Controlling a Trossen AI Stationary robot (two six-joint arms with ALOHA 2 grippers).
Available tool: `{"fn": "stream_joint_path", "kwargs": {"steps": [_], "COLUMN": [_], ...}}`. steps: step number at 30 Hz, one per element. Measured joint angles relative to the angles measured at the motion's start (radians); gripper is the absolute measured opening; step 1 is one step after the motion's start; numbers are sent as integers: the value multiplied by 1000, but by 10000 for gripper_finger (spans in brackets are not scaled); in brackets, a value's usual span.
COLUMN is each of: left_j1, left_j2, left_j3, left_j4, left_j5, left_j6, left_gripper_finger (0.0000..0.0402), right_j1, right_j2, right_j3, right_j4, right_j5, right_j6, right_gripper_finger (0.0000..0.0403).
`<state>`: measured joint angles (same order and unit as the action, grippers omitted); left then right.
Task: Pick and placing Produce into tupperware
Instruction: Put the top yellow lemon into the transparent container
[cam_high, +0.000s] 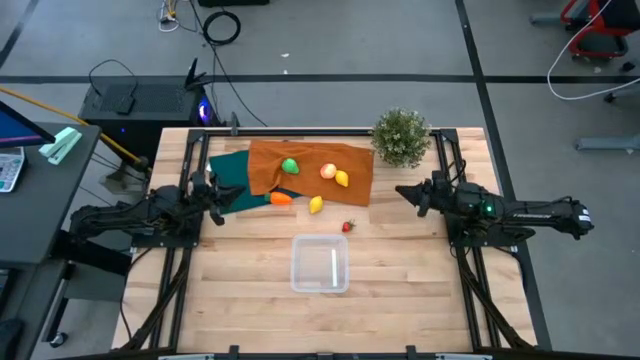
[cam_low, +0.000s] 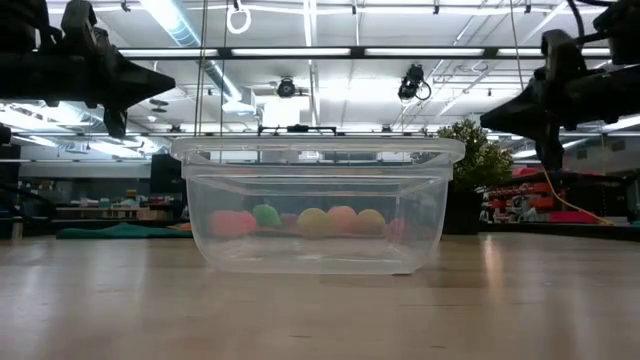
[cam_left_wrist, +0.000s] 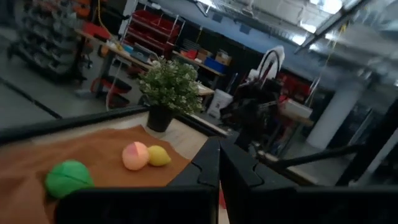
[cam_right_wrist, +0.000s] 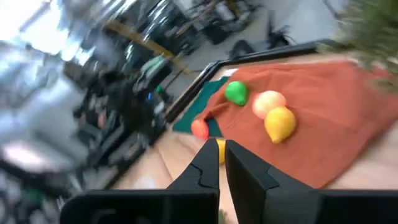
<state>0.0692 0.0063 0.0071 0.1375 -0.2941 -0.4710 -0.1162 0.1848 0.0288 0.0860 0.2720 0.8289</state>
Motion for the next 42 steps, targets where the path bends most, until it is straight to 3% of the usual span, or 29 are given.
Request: {"fn": "stream_joint_path", "kwargs": {"steps": [5,14,22,30,39,42], "left_j1": [0,0,0,0,0,3], "left_j2": [0,0,0,31,243,334], "left_j3": [0,0,0,69,236,304], "left_j4": [19,102,153,189,184,184], "left_j5": [-76,-364,-363,-294,-296,-297], "left_j6": [-87,-116,-136,37,97,85], "left_gripper_finger": [19,21,34,22,32,36], "right_j1": [0,0,0,0,-54,-88], "right_j2": [31,98,170,276,500,569], "right_j3": [0,0,0,113,413,507], "right_j4": [86,286,466,487,272,186], "right_j5": [62,68,119,120,106,49], "right_j6": [109,293,287,174,6,-33], "right_gripper_finger": [0,0,0,0,0,0]}}
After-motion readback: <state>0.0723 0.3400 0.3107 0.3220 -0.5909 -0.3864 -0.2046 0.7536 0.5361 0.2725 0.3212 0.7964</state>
